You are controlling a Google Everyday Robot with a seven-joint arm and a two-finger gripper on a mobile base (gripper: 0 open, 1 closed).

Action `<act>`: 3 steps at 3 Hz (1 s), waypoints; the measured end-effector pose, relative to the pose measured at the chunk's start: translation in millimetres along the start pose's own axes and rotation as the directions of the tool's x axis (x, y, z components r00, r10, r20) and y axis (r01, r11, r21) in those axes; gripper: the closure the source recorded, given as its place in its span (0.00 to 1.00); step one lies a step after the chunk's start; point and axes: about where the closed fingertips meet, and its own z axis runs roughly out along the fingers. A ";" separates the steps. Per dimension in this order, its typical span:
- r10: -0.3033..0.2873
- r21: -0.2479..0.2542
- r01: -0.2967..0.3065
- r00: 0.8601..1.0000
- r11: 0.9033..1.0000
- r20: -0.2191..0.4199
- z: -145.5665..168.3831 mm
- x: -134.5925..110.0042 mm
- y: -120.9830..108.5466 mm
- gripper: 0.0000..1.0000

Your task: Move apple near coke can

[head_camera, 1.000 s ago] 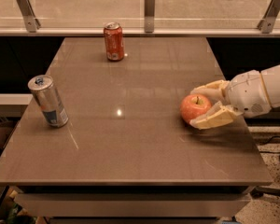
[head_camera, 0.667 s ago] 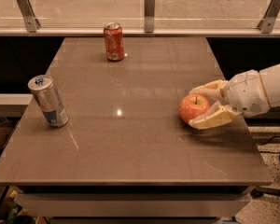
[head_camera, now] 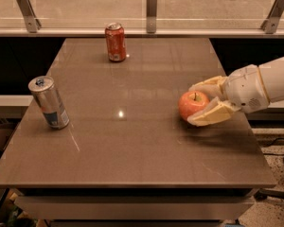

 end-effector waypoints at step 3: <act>0.032 0.076 -0.025 0.996 0.997 -0.085 -17.3 -44.6 -55.4 1.00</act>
Offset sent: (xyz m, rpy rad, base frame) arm 0.0488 0.0006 0.0529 -0.0907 0.0047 -0.1169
